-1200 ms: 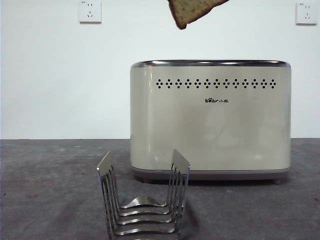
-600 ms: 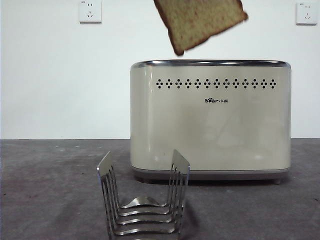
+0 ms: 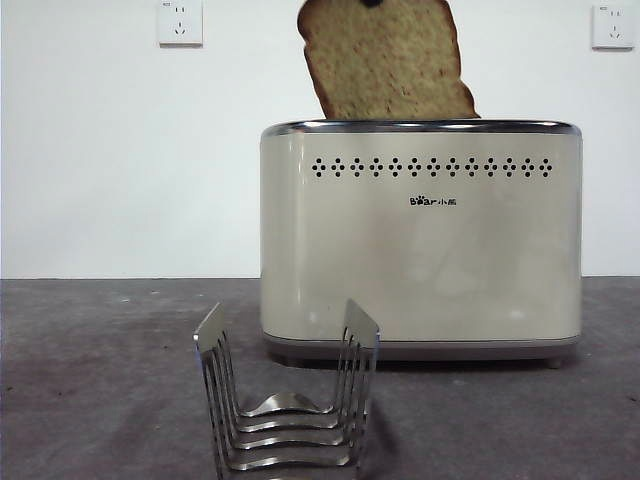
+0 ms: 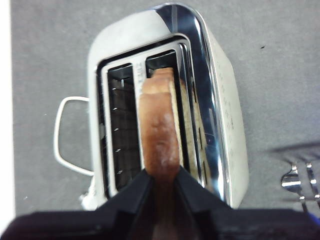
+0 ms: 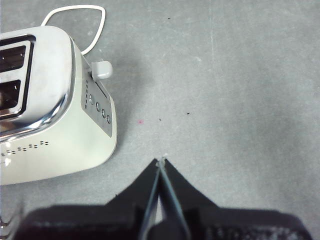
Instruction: Pick up a slice of bread from the rack,put the bread on the toaster,press the button
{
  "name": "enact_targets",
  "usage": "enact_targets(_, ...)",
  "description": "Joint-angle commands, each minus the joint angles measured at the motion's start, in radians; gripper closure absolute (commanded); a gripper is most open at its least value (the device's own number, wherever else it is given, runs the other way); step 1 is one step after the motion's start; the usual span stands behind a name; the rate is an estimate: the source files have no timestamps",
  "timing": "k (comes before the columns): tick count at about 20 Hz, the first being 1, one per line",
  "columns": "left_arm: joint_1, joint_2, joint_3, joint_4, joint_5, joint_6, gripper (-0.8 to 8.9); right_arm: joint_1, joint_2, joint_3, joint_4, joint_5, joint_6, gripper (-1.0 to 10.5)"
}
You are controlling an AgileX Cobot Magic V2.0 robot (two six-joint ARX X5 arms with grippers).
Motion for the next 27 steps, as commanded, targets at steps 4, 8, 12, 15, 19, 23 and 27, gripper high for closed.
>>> enact_targets(4, 0.006, 0.065, 0.000, 0.011, 0.021, 0.008, 8.23, 0.001, -0.001, -0.002, 0.008, 0.002, -0.010, 9.5)
enact_targets(8, 0.006, 0.105, 0.000, 0.023, 0.021, 0.008, 8.23, 0.001, -0.001, -0.002, 0.005, 0.002, -0.009, 9.5)
enact_targets(12, 0.005, 0.134, 0.000, 0.047, 0.021, 0.007, 8.23, 0.001, -0.001, -0.002, 0.005, 0.001, -0.009, 9.5)
enact_targets(15, 0.005, 0.141, 0.000, 0.074, 0.021, 0.000, 8.21, 0.001, -0.001, -0.002, 0.005, 0.002, -0.009, 9.5)
enact_targets(19, 0.002, 0.142, 0.000, 0.093, 0.021, -0.005, 8.17, 0.001, 0.002, -0.002, 0.006, 0.001, -0.008, 9.5)
enact_targets(23, -0.002, 0.142, 0.000, 0.093, 0.021, -0.009, 8.11, 0.001, 0.006, -0.002, 0.003, 0.001, -0.008, 9.5)
enact_targets(27, -0.002, 0.142, 0.000, 0.093, 0.013, -0.030, 4.81, 0.001, 0.011, -0.002, -0.006, 0.002, -0.008, 9.5)
